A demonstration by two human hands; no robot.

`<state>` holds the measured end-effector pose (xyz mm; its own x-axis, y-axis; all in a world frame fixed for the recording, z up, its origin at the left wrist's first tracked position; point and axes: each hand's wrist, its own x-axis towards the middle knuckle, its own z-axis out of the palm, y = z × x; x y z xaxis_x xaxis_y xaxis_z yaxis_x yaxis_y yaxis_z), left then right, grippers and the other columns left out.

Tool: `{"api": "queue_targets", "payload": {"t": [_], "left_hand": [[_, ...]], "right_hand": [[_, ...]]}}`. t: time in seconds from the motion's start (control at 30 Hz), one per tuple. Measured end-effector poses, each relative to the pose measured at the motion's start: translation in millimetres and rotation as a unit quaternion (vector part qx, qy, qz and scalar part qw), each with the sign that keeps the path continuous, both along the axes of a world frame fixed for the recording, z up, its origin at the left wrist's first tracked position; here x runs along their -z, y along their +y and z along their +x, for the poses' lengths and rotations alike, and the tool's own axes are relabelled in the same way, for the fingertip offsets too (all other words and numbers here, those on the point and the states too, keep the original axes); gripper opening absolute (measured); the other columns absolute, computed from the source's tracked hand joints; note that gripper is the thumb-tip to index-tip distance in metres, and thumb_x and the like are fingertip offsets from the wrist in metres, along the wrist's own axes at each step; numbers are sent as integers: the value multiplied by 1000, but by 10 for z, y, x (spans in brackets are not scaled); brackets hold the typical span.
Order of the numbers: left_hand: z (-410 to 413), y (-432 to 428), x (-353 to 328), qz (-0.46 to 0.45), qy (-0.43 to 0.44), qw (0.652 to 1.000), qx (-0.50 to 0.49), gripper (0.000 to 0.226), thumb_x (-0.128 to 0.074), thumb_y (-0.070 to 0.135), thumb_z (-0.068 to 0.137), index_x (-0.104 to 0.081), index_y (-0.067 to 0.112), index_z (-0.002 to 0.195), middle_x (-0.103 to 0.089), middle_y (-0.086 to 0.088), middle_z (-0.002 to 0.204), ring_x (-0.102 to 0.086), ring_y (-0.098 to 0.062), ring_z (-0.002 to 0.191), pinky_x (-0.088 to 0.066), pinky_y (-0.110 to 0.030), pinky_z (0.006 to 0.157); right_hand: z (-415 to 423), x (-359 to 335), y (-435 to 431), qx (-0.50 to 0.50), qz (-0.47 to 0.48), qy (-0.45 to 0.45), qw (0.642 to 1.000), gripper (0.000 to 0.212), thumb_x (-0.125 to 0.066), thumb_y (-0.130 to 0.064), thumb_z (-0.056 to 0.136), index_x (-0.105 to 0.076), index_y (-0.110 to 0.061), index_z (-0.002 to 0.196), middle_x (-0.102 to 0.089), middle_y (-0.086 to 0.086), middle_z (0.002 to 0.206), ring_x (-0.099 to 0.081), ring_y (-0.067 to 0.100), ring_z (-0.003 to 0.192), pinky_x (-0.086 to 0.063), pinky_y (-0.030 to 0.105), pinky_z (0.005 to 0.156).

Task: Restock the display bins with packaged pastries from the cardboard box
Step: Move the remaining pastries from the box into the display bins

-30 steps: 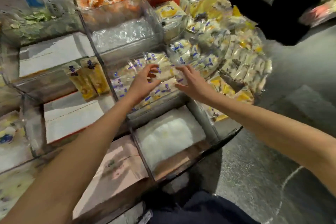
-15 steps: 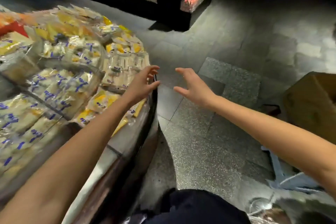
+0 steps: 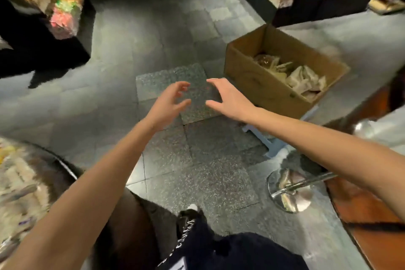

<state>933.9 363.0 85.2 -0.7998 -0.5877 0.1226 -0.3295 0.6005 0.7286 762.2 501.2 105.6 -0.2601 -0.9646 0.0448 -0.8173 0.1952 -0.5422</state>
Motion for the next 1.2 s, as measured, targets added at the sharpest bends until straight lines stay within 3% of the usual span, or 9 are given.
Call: {"api": "queue_targets", "payload": {"t": [0.2,0.3,0.53,0.77,0.93,1.07,1.2], "left_hand": [[-1223,-105,28,-9,-7,991,132,43,-65,14,93,-51,13,134,-57,-9,126,-55,-18,111,-44,-34,98],[-1778,-220,81,-18,-14,982,186,43,-63,16,94,-50,15,135,-56,-5,126,-54,-14,110,-43,-28,95],[-2987,-574,188,22,-38,965,260,43,-61,22,96,-48,22,137,-55,-1,130,-54,-17,117,-46,-36,100],[-3997,-873,259,29,-70,941,329,45,-60,24,97,-46,19,139,-57,-2,133,-54,-18,121,-46,-36,100],[-4597,-786,384,47,-87,925,367,45,-59,25,97,-45,21,140,-54,-2,133,-55,-17,118,-47,-34,97],[-5089,-692,560,46,-101,913,392,45,-58,22,98,-45,19,140,-55,-4,134,-55,-20,119,-47,-36,99],[-5587,-564,730,61,-133,900,410,46,-57,21,98,-44,17,142,-53,-4,133,-54,-18,116,-48,-36,97]], "right_hand": [[-847,35,304,128,15,-5,992,64,-62,-34,94,-33,-16,148,-41,11,143,-43,28,130,-40,39,103],[-1217,82,346,191,26,-14,981,62,-60,-33,96,-30,-20,149,-38,8,147,-40,25,133,-39,39,103],[-2075,198,237,305,75,-37,949,61,-56,-34,98,-27,-21,150,-33,8,151,-37,27,136,-39,42,107],[-2715,298,166,408,69,-69,908,58,-54,-32,99,-27,-22,150,-33,7,150,-44,26,129,-43,34,93],[-3053,522,309,455,84,-80,883,58,-55,-30,98,-29,-20,150,-36,7,147,-52,20,112,-42,30,83],[-3410,697,377,491,68,-99,863,56,-57,-26,97,-32,-19,147,-38,10,145,-47,26,125,-42,35,99],[-3819,928,444,500,75,-115,855,56,-57,-26,97,-32,-19,147,-38,8,142,-54,18,93,-45,34,82]]}}
